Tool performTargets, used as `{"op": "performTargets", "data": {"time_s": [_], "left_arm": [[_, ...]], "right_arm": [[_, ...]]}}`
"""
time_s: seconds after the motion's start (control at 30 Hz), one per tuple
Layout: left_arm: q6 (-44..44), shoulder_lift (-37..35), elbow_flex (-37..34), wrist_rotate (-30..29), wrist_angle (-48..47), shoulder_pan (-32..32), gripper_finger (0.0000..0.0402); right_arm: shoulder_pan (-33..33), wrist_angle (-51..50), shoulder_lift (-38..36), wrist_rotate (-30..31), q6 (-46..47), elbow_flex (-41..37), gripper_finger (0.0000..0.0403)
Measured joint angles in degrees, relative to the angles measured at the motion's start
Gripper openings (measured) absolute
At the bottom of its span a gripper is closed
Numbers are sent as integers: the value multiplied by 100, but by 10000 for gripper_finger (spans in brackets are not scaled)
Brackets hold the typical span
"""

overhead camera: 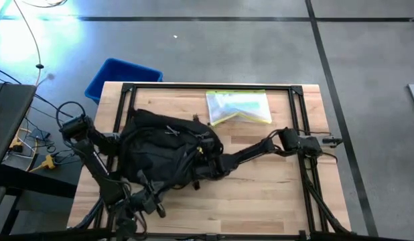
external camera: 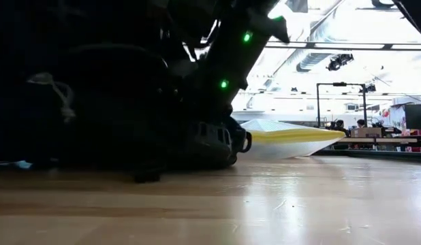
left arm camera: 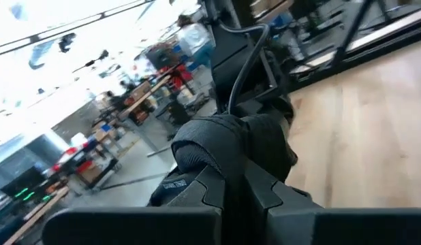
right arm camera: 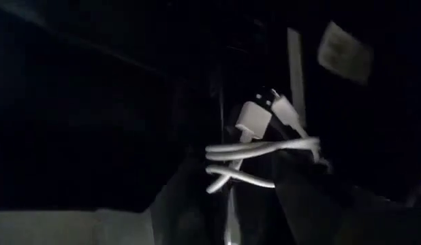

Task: Unpack backpack
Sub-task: Remove the black cellphone from the black backpack

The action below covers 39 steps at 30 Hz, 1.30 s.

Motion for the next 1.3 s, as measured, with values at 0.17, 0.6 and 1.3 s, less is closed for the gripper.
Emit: {"op": "performTargets", "data": {"time_s": [0.17, 0.6, 1.3], "left_arm": [[595, -9, 270, 279, 171, -315, 0], [50, 2, 255, 449, -238, -154, 0], [-14, 17, 233, 1331, -278, 102, 0]], "right_arm": [[439, -219, 18, -263, 5, 600, 185], [283, -554, -6, -1338, 820, 637, 268], [-595, 43, -68, -1577, 372, -276, 255]]}}
